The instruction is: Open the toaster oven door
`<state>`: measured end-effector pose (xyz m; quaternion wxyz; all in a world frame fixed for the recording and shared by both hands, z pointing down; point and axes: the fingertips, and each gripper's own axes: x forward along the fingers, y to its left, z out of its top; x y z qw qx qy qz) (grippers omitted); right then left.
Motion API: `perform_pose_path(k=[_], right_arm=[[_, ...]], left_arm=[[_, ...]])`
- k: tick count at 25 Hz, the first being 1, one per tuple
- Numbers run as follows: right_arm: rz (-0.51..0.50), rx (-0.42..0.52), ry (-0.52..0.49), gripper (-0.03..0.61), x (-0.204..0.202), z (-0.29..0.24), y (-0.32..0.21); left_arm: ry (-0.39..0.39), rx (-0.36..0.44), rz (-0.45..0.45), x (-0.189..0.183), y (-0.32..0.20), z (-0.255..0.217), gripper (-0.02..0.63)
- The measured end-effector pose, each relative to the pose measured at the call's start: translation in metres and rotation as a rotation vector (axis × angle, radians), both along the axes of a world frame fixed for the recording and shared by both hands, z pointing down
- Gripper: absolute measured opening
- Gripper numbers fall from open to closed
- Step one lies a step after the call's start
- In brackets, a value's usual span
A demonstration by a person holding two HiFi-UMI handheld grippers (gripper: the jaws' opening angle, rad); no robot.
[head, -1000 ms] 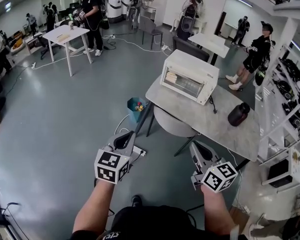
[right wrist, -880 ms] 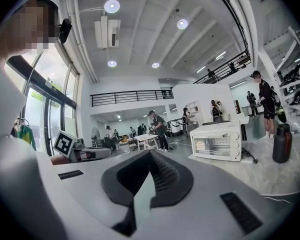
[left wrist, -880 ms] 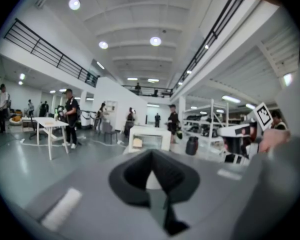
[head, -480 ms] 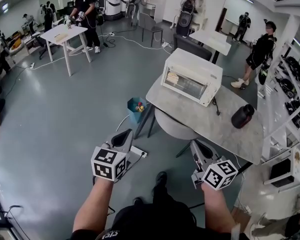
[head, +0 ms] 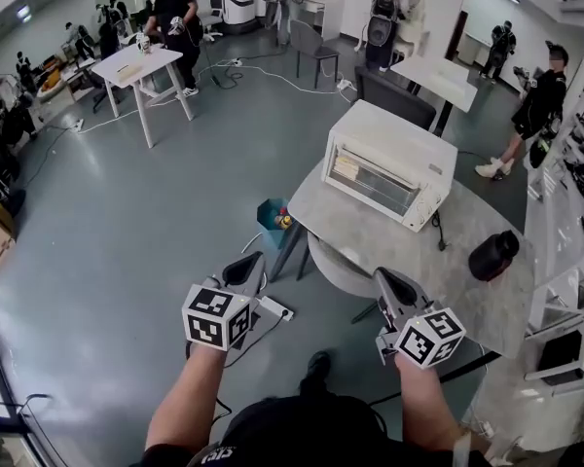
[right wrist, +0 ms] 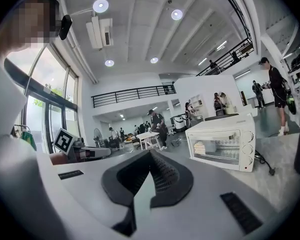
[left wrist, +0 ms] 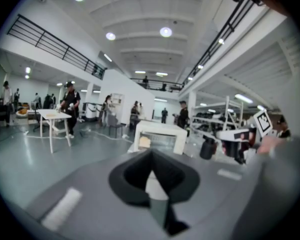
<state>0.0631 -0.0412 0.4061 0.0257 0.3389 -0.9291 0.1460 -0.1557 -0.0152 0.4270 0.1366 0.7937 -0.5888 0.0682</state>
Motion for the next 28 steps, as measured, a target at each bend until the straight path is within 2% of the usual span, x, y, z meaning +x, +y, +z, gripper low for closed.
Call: perform_pose_path(k=[7,14,22,28], right_arm=[[-0.008,-0.009,-0.042,-0.006,0.025,-0.003,-0.081],[-0.026,-0.058,-0.040,-0.006,0.029,0.011,-0.121],[0.011,-0.066,-0.021,-0.006,0.010,0.013,-0.159],[0.064,-0.048,0.022,-0.006,-0.011,0.003,-0.174]], left_arm=[[-0.005,-0.014,-0.003,0.028,-0.075,-0.004,0.008],[-0.003,-0.031,-0.009,0.037,-0.115,-0.007,0.009],[0.017,-0.042,0.027,0.020,-0.152,0.001,0.008],[0.041,-0.021,0.081,-0.001,-0.179,-0.005,0.009]])
